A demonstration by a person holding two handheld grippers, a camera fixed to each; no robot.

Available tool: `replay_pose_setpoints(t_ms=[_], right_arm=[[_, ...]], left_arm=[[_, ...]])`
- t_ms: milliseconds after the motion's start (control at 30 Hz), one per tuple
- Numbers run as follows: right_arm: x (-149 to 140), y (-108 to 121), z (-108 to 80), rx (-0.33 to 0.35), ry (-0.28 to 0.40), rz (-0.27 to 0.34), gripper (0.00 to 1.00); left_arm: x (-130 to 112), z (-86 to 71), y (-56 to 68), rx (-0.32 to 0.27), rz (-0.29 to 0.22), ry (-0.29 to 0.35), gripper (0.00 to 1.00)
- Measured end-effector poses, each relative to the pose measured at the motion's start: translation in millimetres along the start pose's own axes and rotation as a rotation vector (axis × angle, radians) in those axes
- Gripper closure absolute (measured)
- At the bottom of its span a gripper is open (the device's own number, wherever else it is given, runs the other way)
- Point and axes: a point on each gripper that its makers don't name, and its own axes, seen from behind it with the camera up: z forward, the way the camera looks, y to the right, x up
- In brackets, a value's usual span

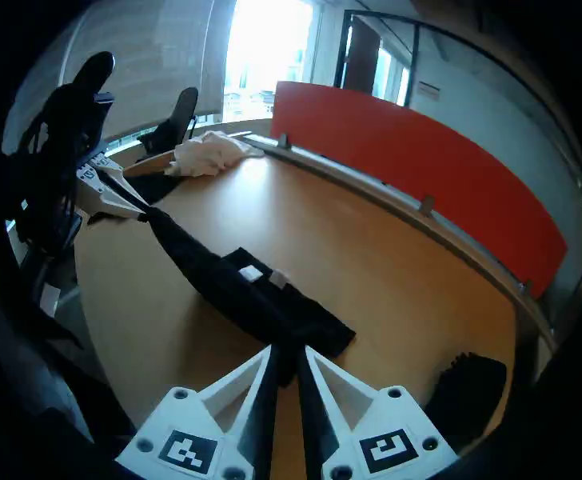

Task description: Fold towel

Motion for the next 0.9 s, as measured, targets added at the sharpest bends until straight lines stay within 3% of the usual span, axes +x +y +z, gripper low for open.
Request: replay_pose_setpoints(t_ms=[600, 900], right_arm=[[-12.8, -1.8, 2.2, 0.005, -0.041, -0.011, 0.85], [-31.9, -6.0, 15.6, 0.033, -0.096, -0.002, 0.85]], left_arm=[[-5.6, 4.4, 4.5, -0.001, -0.013, -0.009, 0.88], [-18.5, 18.3, 5.4, -0.001, -0.014, -0.040, 0.88]])
